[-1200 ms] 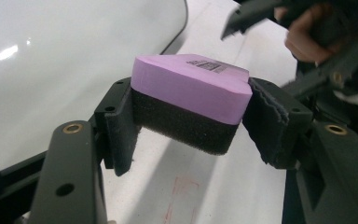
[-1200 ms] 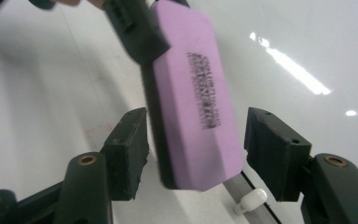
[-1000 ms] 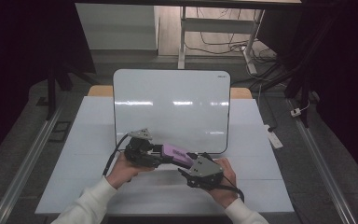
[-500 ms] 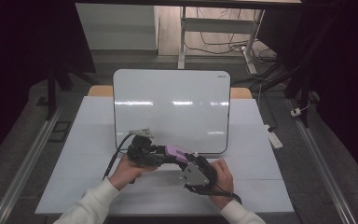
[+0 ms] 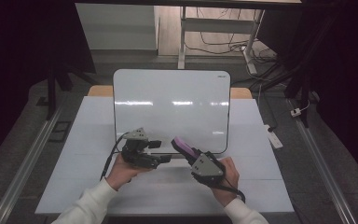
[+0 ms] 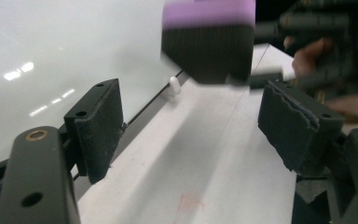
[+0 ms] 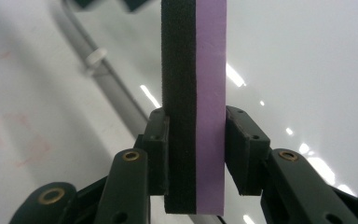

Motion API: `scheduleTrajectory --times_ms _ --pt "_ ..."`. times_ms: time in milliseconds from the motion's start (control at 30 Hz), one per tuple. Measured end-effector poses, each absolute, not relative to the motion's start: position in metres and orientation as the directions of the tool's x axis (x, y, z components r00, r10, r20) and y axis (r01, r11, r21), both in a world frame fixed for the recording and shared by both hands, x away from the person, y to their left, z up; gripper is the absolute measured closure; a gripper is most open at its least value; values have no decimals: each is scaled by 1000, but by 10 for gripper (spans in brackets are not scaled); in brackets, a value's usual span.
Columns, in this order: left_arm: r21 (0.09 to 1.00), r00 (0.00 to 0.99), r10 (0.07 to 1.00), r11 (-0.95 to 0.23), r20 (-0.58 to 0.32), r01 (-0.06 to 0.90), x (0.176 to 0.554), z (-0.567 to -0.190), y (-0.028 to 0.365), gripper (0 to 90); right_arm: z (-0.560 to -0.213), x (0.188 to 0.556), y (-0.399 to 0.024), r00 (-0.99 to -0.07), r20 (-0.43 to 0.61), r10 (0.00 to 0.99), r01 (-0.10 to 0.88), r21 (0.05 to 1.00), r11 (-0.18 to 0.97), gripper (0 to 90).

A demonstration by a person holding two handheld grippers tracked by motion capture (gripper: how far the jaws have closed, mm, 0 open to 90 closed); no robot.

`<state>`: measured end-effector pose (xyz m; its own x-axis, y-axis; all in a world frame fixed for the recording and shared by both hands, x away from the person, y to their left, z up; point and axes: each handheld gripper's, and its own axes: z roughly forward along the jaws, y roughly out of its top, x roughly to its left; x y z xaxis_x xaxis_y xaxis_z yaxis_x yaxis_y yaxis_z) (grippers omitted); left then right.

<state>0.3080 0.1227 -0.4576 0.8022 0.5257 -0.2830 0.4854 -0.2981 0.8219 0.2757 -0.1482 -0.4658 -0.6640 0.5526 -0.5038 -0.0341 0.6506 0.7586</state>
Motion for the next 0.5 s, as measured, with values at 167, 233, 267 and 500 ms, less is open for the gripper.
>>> scheduleTrajectory --times_ms 167,233,267,500 --pt "828 781 581 -306 -228 469 299 -458 142 229 -453 285 -165 -632 -411 658 39 831 556 629" --pt "829 773 598 -308 -212 467 295 -459 150 229 -448 289 -171 -616 -387 686 56 847 528 629" --pt "828 768 606 -311 -205 467 293 -460 154 228 -446 290 -174 -608 -380 697 63 852 519 628" --pt "818 728 661 -311 -180 485 275 -470 182 218 -429 306 -190 -558 -288 778 113 902 416 628"
